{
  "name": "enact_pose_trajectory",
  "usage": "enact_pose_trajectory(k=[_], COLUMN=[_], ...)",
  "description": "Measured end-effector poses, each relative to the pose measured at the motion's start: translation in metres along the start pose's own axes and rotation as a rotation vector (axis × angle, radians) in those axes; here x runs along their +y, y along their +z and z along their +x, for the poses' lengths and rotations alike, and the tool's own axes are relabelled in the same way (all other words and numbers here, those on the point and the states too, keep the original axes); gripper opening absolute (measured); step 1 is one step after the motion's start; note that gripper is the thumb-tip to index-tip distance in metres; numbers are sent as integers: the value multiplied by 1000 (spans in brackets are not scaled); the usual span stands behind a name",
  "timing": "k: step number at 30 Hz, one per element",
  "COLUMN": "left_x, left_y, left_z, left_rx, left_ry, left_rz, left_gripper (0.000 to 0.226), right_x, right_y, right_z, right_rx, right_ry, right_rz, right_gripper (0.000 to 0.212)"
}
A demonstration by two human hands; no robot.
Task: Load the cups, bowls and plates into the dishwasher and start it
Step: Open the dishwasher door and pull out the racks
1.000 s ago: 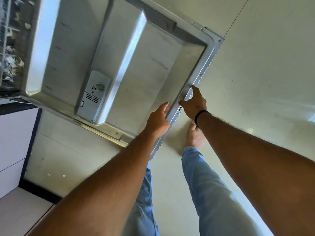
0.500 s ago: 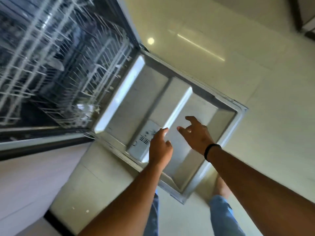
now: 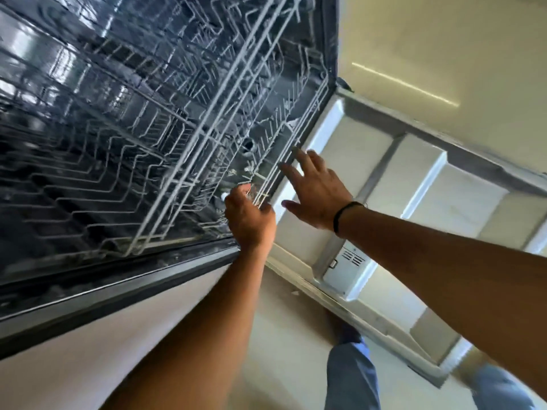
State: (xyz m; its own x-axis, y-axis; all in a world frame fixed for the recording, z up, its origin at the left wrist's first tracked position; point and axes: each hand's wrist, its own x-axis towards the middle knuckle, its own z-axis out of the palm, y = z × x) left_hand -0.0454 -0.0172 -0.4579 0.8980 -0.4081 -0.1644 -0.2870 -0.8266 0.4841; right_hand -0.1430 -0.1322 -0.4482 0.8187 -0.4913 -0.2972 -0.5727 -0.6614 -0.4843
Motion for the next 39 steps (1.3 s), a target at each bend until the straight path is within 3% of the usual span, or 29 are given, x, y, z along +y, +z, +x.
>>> enact_pose_trajectory(k=[4,7,13,17,23,28,32,39], left_x=[-36,-46,-49,-46,-44,-40,-34,-14], left_y=[7,13,17,24,33,48,57,75], left_z=[24,34,45,38,28,-6,-41,-99], left_rx=[-328,-441,-486,-450,-475,-536,-484,-528], left_ry=[-62,-98,-104,-89,-70,-110,-82,-1], left_rz=[-17,52,129,181,177,55,80,122], left_gripper=[63,66,64,68,49,37,36,30], right_x=[-17,-22,-27,-31,-26,-9,8,49], right_y=[6,7,7,7,-1,-2,4,12], right_z=[22,40,70,77,72,44,19,-36], right_rx=[12,-26,-109,-81,-138,-308,-335,-356], right_ry=[-108,-169,-241,-240,-222,-167,-170,-121], right_rz=[-169,-266,-381,-376,-442,-474,-509,-522], right_gripper=[89,88,61,59,47,36,29,21])
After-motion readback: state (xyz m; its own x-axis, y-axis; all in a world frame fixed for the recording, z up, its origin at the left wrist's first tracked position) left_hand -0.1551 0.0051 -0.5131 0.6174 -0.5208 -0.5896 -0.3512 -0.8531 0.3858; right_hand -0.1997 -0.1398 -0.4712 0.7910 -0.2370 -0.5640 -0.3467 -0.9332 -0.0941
